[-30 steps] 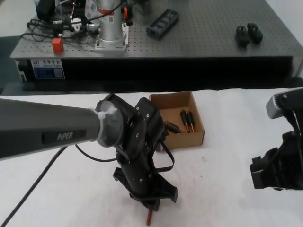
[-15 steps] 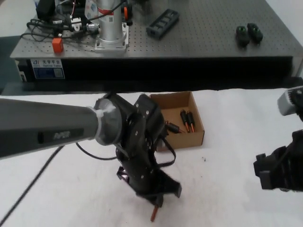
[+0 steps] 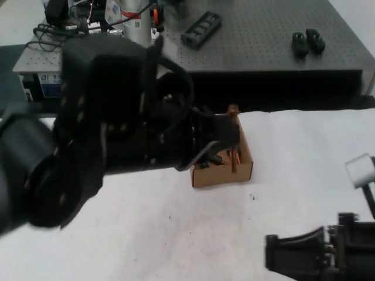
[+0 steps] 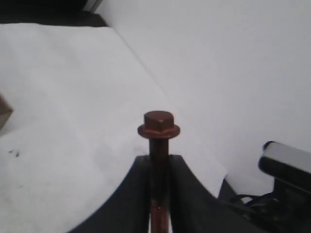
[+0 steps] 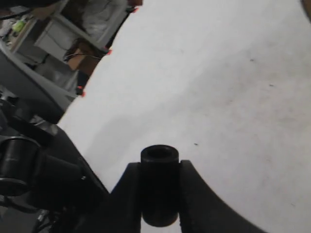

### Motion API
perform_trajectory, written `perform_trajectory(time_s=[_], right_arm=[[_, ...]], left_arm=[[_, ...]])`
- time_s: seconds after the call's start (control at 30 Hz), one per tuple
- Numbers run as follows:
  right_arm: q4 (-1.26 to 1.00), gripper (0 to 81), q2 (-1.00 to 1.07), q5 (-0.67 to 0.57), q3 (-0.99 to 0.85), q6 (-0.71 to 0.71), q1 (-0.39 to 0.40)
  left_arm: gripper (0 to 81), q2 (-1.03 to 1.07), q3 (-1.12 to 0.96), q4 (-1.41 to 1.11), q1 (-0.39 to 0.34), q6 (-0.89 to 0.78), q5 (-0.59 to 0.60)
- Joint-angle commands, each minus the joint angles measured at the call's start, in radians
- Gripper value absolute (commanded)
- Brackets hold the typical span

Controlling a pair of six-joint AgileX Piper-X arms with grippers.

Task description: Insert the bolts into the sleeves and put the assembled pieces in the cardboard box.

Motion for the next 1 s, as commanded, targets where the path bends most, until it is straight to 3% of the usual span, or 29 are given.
perform_trajectory(time_s=[0.0, 0.27, 0.97], right_arm=[[-0.326, 0.7, 0.066, -0.018, 0.013, 0.131, 0.134], [-0.483, 0.7, 0.122, 0.093, 0.013, 0.156, 0.164], [-0.588, 0.7, 0.164, 0.111, 0.011, 0.15, 0.164]], left_arm=[[0.6, -0.016, 0.016, -0.091, -0.002, -0.052, 0.028], [0.6, -0.016, 0.017, -0.09, -0.002, -0.049, 0.07], [0.6, -0.016, 0.017, -0.09, -0.002, -0.044, 0.181]])
